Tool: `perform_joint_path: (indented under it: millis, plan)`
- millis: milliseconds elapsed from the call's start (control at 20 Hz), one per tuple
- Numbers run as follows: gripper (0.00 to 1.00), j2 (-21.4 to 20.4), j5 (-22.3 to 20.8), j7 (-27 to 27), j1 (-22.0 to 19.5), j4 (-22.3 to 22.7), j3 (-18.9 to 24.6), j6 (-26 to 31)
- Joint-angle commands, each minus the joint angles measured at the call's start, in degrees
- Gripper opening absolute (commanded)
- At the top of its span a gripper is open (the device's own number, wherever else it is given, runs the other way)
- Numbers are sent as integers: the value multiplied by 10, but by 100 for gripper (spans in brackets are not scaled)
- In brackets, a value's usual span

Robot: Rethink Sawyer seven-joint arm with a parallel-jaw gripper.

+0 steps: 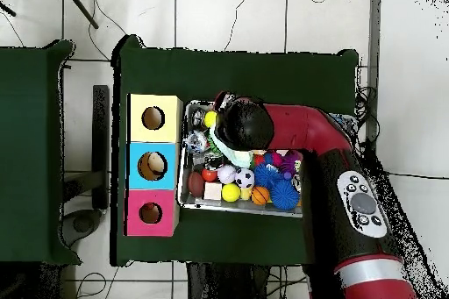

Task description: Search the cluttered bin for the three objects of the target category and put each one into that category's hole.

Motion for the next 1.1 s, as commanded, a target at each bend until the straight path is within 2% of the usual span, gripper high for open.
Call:
perform_joint_path:
  millis: [50, 300, 600, 700, 850, 1100]
  plan:
    - [100, 49, -64, -124, -25, -24, 39, 10]
    - [100, 44, -89, -129, -40, -7, 48, -2]
    - [100, 64, -126, -126, -54, -6, 61, -28]
    - [100, 66, -135, -120, -52, -7, 60, -27]
    - [100, 92, -148, -108, -48, -11, 62, -36]
    - [100, 101, -160, -54, -18, 1, 40, -53]
